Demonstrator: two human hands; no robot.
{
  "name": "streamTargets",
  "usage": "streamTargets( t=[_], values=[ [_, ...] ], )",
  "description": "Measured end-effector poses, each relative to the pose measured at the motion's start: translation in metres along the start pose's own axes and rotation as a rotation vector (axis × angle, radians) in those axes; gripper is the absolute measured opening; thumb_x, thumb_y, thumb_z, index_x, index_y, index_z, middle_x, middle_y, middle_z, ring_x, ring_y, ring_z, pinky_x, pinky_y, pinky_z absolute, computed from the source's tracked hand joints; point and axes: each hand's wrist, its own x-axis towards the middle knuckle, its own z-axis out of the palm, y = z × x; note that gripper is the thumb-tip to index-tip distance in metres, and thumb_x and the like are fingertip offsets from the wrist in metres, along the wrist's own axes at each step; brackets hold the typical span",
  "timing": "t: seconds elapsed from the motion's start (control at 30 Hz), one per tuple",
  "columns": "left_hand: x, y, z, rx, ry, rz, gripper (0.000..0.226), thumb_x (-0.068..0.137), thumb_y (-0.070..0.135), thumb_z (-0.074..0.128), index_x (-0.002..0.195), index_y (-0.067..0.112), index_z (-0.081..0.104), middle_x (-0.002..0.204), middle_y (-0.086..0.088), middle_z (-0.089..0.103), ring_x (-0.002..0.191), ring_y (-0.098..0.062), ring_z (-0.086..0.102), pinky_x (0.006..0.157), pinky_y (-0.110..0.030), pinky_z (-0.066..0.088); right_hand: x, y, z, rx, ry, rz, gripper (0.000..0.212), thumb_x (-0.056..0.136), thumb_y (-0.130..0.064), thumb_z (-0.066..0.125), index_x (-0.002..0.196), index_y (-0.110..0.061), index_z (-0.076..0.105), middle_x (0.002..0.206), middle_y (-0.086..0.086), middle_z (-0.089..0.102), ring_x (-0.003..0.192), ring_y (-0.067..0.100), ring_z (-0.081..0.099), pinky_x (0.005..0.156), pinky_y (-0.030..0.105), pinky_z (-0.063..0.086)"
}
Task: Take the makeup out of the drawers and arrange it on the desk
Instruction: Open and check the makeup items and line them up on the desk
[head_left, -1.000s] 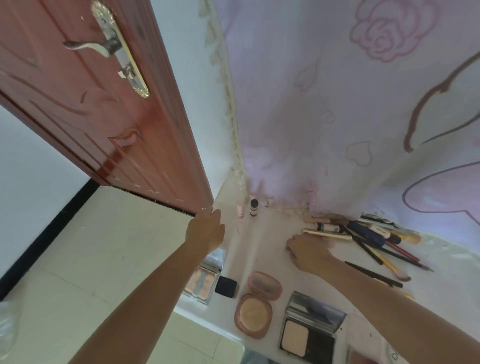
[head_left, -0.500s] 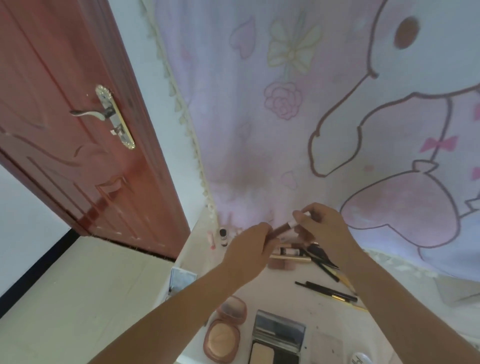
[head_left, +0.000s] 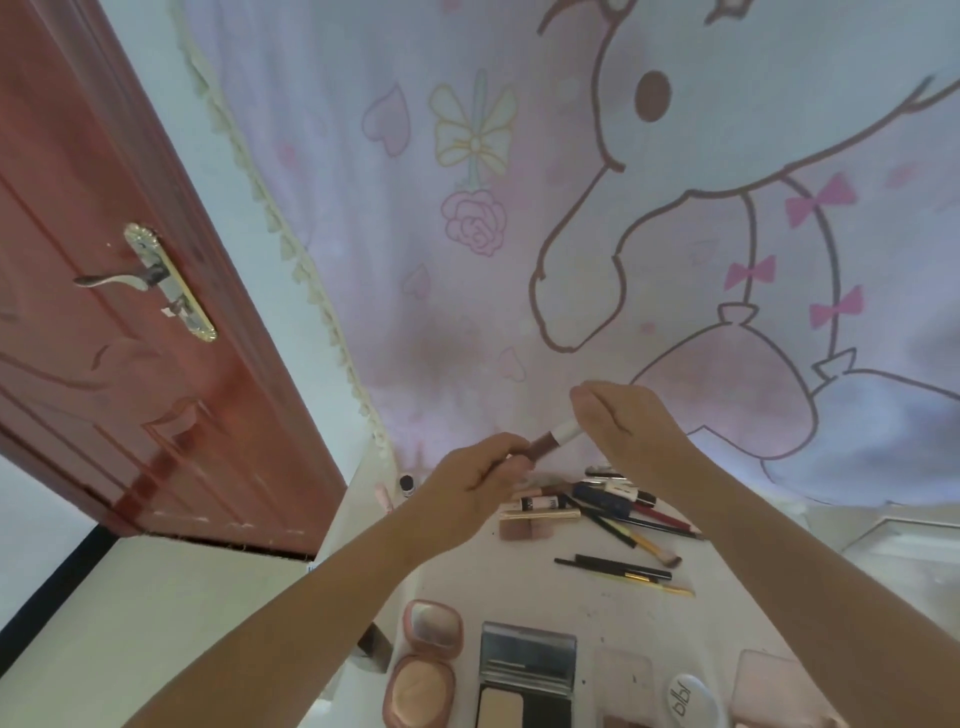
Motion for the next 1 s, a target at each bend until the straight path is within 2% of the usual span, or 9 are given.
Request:
streamTargets(
  t=[0.2, 0.3, 0.37, 0.47, 0.53, 0.63, 0.73, 0.8, 1.0],
  values=[
    [0.006, -0.002, -0.009, 0.31, 0.048, -0.025, 0.018, 0.096, 0.019, 0.041, 0.094, 0.016, 0.059, 0.066, 0.011, 0.042, 0.057, 0.002, 0.041, 0.058, -0.009, 0.036, 0.0, 0.016, -0.018, 0.068, -0.253, -0.02, 0.026, 0.092, -0.011, 0.047, 0.077, -0.032, 0.04, 0.066, -0.007, 0.049, 0.049, -0.008, 0.052, 0.052, 0.005, 0.042],
    [0.005, -0.006, -0.008, 0.432, 0.106, 0.018, 0.025, 0.096, 0.024, 0.04, 0.102, 0.009, 0.059, 0.069, 0.013, 0.038, 0.065, 0.001, 0.038, 0.061, -0.011, 0.032, 0.003, 0.026, -0.014, 0.239, -0.26, -0.003, 0.023, 0.09, -0.011, 0.05, 0.088, -0.033, 0.046, 0.077, -0.01, 0.056, 0.058, -0.006, 0.058, 0.057, 0.012, 0.05],
    [0.003, -0.007, -0.007, 0.479, 0.122, 0.044, 0.026, 0.097, 0.026, 0.039, 0.105, 0.01, 0.059, 0.069, 0.015, 0.036, 0.065, 0.002, 0.037, 0.061, -0.011, 0.032, 0.007, 0.026, -0.009, 0.259, -0.27, 0.08, 0.008, 0.093, -0.022, 0.044, 0.093, -0.029, 0.048, 0.062, -0.011, 0.059, 0.044, 0.001, 0.053, 0.048, 0.012, 0.045],
    [0.003, -0.007, -0.007, 0.512, 0.141, 0.065, 0.028, 0.097, 0.027, 0.038, 0.108, 0.012, 0.058, 0.07, 0.017, 0.034, 0.065, 0.004, 0.036, 0.062, -0.011, 0.034, 0.01, 0.026, -0.004, 0.134, -0.256, 0.133, 0.024, 0.095, -0.027, 0.04, 0.077, -0.019, 0.054, 0.04, -0.011, 0.048, 0.034, 0.001, 0.039, 0.039, 0.006, 0.034],
    [0.003, -0.007, -0.008, 0.5, 0.157, 0.068, 0.029, 0.097, 0.027, 0.038, 0.109, 0.011, 0.059, 0.07, 0.017, 0.033, 0.064, 0.004, 0.035, 0.063, -0.01, 0.034, 0.01, 0.025, -0.005, 0.177, -0.215, 0.021, 0.016, 0.093, -0.015, 0.047, 0.082, -0.024, 0.054, 0.055, -0.014, 0.054, 0.041, -0.002, 0.049, 0.046, 0.005, 0.041],
    [0.005, -0.006, -0.011, 0.5, 0.172, 0.069, 0.03, 0.097, 0.026, 0.037, 0.109, 0.01, 0.059, 0.069, 0.018, 0.032, 0.063, 0.004, 0.035, 0.063, -0.008, 0.034, 0.014, 0.025, -0.009, 0.277, -0.257, -0.056, 0.034, 0.087, -0.007, 0.055, 0.095, -0.039, 0.048, 0.087, -0.017, 0.058, 0.066, -0.008, 0.06, 0.057, 0.008, 0.049],
    [0.005, -0.007, -0.012, 0.518, 0.168, 0.073, 0.03, 0.098, 0.027, 0.036, 0.109, 0.01, 0.059, 0.069, 0.018, 0.031, 0.063, 0.002, 0.035, 0.062, -0.01, 0.034, 0.018, 0.023, -0.005, 0.312, -0.274, 0.061, 0.012, 0.092, -0.02, 0.047, 0.087, -0.03, 0.052, 0.061, -0.013, 0.062, 0.045, -0.001, 0.056, 0.044, 0.009, 0.043],
    [0.005, -0.009, -0.01, 0.524, 0.163, 0.07, 0.031, 0.098, 0.027, 0.035, 0.108, 0.01, 0.059, 0.069, 0.017, 0.032, 0.064, 0.0, 0.036, 0.061, -0.01, 0.034, 0.019, 0.022, -0.003, 0.226, -0.261, 0.088, 0.023, 0.094, -0.02, 0.044, 0.074, -0.024, 0.052, 0.045, -0.01, 0.056, 0.035, 0.0, 0.047, 0.04, 0.009, 0.039],
    [0.005, -0.018, -0.01, 0.512, 0.167, 0.03, 0.033, 0.098, 0.027, 0.033, 0.108, 0.009, 0.059, 0.068, 0.017, 0.032, 0.062, 0.004, 0.035, 0.062, -0.009, 0.034, 0.016, 0.027, -0.003, 0.302, -0.36, -0.06, 0.049, 0.086, -0.002, 0.055, 0.103, -0.045, 0.041, 0.098, -0.018, 0.054, 0.085, 0.001, 0.06, 0.072, 0.014, 0.053]
  ],
)
